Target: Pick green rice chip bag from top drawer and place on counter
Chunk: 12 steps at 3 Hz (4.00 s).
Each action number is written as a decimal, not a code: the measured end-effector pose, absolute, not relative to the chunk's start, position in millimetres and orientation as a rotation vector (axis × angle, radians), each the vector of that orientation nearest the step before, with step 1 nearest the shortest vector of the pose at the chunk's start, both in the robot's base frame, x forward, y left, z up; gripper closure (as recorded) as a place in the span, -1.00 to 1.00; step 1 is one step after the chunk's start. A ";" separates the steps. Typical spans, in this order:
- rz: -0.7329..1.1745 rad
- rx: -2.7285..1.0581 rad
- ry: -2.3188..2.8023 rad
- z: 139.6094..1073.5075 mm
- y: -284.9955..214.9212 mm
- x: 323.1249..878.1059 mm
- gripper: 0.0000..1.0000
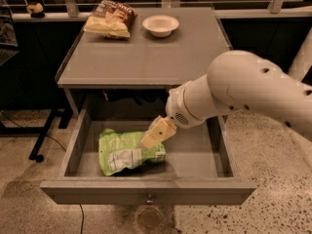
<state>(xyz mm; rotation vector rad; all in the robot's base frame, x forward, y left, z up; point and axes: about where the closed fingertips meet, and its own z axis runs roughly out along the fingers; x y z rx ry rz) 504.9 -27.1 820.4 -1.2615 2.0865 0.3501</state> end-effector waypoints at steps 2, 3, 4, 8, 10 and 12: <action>0.333 -1.174 2.204 773.9 -8.2 522.6 -1.00; 0.309 -1.159 2.260 750.0 -8.6 523.6 -1.00; 0.290 -1.174 2.310 726.4 -9.6 521.9 -1.00; 0.329 -1.203 2.353 674.3 11.7 544.7 -1.00; 0.374 -1.225 2.368 643.9 32.8 561.0 -1.00; 0.414 -1.255 2.408 615.8 42.7 554.5 -1.00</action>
Offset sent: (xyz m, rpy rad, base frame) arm 0.0260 0.0227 -0.0763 -0.0411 0.1118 -0.1561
